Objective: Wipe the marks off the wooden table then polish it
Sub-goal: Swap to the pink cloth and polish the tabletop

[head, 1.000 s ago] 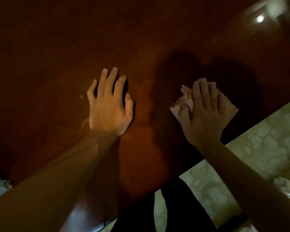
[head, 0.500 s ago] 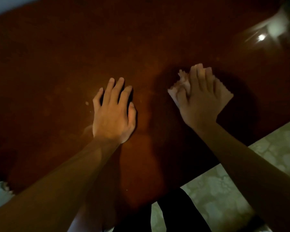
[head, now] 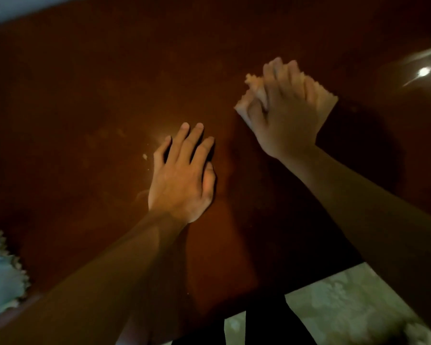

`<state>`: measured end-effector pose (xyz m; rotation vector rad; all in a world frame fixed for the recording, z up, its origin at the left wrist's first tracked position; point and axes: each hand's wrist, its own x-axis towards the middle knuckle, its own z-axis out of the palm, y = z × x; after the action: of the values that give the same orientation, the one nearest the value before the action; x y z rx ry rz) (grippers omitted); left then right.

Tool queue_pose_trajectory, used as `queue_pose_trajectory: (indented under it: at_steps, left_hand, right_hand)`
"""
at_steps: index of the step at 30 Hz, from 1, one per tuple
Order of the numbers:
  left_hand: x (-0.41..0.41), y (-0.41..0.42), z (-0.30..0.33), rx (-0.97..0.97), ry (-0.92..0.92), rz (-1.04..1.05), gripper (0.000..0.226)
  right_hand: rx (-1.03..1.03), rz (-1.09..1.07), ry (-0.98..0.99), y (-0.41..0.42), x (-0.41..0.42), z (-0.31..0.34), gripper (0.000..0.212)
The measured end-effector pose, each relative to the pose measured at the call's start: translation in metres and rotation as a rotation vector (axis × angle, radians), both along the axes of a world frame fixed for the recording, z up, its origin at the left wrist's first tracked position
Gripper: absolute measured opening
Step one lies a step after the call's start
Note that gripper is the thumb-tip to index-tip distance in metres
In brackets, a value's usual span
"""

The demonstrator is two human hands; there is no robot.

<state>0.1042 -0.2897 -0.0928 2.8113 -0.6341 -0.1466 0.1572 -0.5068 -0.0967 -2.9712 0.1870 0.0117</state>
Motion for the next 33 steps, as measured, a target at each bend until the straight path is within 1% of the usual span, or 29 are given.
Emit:
queue_pose_trajectory:
  at_steps: [1, 3, 7, 10, 11, 12, 15, 18, 20, 23, 25, 27, 28, 29, 31, 33]
  left_hand:
    - [0.000, 0.000, 0.000, -0.003, -0.004, 0.003, 0.052]
    - [0.000, -0.002, 0.000, -0.009, -0.010, 0.011, 0.051]
    - [0.001, -0.002, 0.000, -0.006, -0.020, 0.026, 0.053]
    - [0.001, -0.002, 0.000, 0.000, -0.025, 0.033, 0.053]
    - [0.001, -0.003, -0.001, -0.003, -0.026, 0.042, 0.053]
    - [0.001, -0.002, -0.001, -0.007, -0.029, 0.052, 0.053]
    - [0.000, -0.002, -0.001, -0.019, -0.046, 0.066, 0.052]
    - [-0.001, -0.002, -0.002, -0.020, -0.034, 0.083, 0.052]
    - [-0.001, -0.002, -0.002, -0.021, -0.037, 0.089, 0.052]
    - [-0.002, -0.003, 0.000, 0.024, -0.029, 0.091, 0.053]
    - [-0.001, -0.005, 0.003, 0.050, -0.017, 0.086, 0.053]
    - [0.002, -0.008, 0.008, 0.067, -0.015, 0.093, 0.051]
    - [0.005, -0.010, 0.010, 0.071, -0.021, 0.108, 0.049]
    - [0.009, -0.013, 0.012, 0.071, -0.027, 0.131, 0.047]
    - [0.019, -0.024, 0.015, 0.068, -0.019, 0.200, 0.046]
    - [0.029, -0.040, 0.014, 0.062, 0.018, 0.319, 0.048]
  right_hand:
    - [-0.016, -0.020, -0.005, 0.004, 0.007, -0.001, 0.064]
    - [-0.056, 0.048, -0.014, 0.023, 0.003, -0.001, 0.066]
    - [-0.015, 0.361, -0.016, 0.050, -0.035, -0.001, 0.061]
    - [-0.026, 0.547, -0.007, 0.028, -0.015, 0.000, 0.062]
    - [-0.046, 0.573, 0.001, 0.018, -0.001, 0.001, 0.063]
    - [-0.048, 0.555, -0.007, 0.011, 0.017, 0.001, 0.064]
    - [-0.031, 0.341, -0.011, 0.001, 0.072, 0.003, 0.067]
    - [-0.085, 0.232, -0.037, 0.015, 0.088, 0.003, 0.070]
    - [-0.062, 0.275, -0.068, 0.034, 0.072, 0.004, 0.068]
    - [0.015, 0.463, -0.116, 0.054, 0.040, 0.002, 0.062]
    - [0.037, 0.572, -0.130, 0.050, 0.039, 0.006, 0.060]
    - [-0.005, 0.649, -0.169, 0.032, 0.058, 0.007, 0.055]
    - [-0.028, 0.636, -0.157, 0.023, 0.074, 0.007, 0.055]
    - [-0.039, 0.581, -0.092, 0.015, 0.093, 0.007, 0.057]
    - [-0.019, 0.424, 0.031, 0.007, 0.125, 0.009, 0.064]
    - [-0.002, 0.320, 0.047, 0.016, 0.134, 0.007, 0.069]
